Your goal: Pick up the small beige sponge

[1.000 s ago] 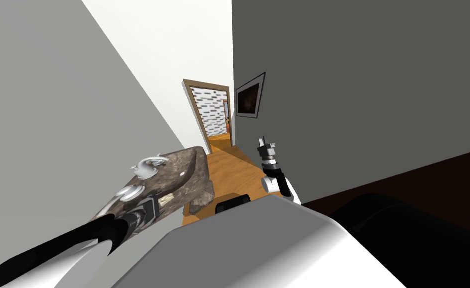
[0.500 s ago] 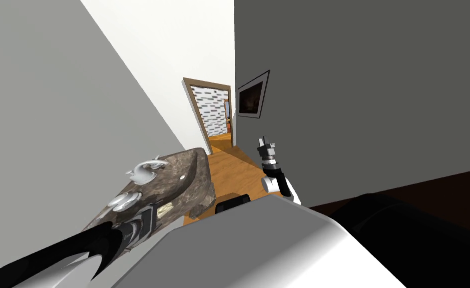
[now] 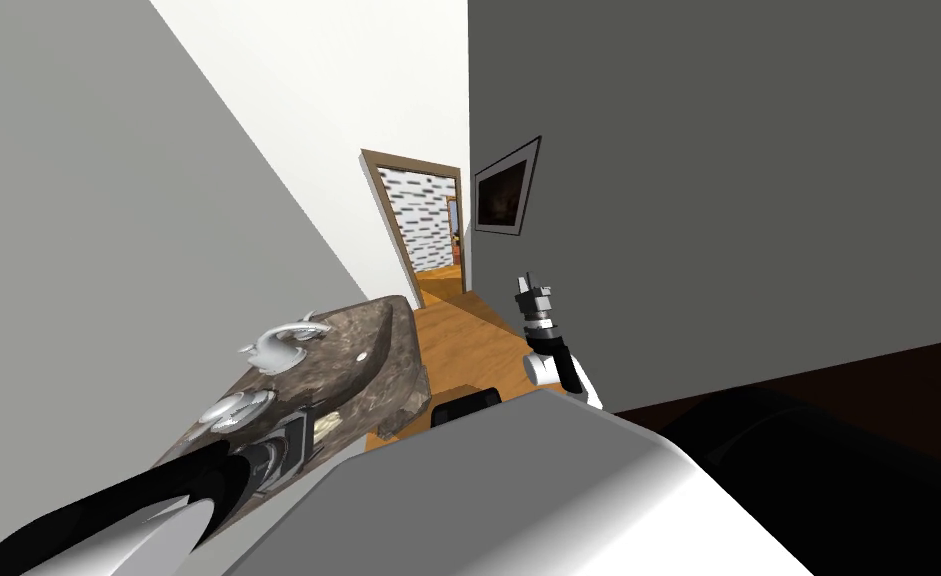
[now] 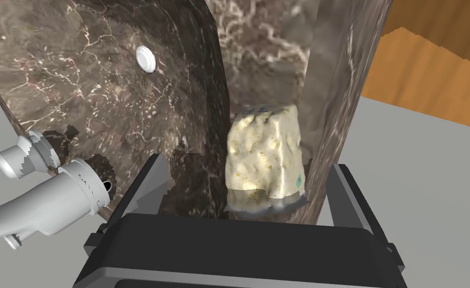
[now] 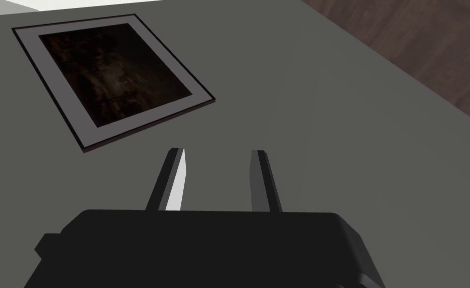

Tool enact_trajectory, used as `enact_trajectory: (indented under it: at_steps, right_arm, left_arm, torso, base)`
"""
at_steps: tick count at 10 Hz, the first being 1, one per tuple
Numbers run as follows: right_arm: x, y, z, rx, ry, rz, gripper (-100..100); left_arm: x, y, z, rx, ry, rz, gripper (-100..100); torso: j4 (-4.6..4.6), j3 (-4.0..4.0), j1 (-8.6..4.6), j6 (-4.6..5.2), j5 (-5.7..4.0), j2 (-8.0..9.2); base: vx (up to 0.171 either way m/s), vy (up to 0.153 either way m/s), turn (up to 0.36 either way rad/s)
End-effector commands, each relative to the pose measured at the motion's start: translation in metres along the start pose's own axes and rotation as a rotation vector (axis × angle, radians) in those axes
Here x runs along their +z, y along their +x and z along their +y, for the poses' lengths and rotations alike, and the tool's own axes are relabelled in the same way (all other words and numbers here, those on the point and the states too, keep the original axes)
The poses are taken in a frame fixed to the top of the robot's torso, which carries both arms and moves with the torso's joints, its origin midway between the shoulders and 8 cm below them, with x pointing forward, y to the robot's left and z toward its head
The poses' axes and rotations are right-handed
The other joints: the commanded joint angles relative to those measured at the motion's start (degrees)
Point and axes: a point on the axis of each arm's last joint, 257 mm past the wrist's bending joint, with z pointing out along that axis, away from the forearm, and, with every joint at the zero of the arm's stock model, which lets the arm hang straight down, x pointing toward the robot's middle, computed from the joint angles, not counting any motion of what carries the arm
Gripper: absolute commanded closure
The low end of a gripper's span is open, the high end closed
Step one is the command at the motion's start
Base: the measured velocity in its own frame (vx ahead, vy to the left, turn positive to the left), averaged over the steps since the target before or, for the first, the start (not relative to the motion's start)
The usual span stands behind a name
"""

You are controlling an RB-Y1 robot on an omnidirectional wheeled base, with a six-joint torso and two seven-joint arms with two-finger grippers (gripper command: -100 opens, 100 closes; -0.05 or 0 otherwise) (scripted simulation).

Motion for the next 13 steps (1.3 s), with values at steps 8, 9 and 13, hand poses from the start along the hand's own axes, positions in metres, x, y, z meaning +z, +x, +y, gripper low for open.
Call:
enact_trajectory:
  at_steps: [8, 9, 13]
  right_arm:
    - [0.000, 0.000, 0.000, 0.000, 0.000, 0.000, 0]
    - [0.000, 0.000, 0.000, 0.000, 0.000, 0.000, 0]
    - [0.000, 0.000, 0.000, 0.000, 0.000, 0.000, 0]
  left_arm:
    - [0.005, -0.001, 0.000, -0.002, 0.001, -0.001, 0]
    - [-0.002, 0.003, 0.000, 0.002, 0.001, 0.001, 100]
    - [-0.009, 0.007, -0.001, 0.007, 0.002, 0.003, 0]
  torso:
    - [0.00, -0.01, 0.04, 0.01, -0.01, -0.02]
    - [0.00, -0.01, 0.04, 0.01, -0.01, -0.02]
    - [-0.01, -0.01, 0.07, -0.01, 0.01, -0.02]
  base:
    - [-0.001, -0.003, -0.004]
    - [0.003, 0.010, 0.042]
    - [0.004, 0.010, 0.018]
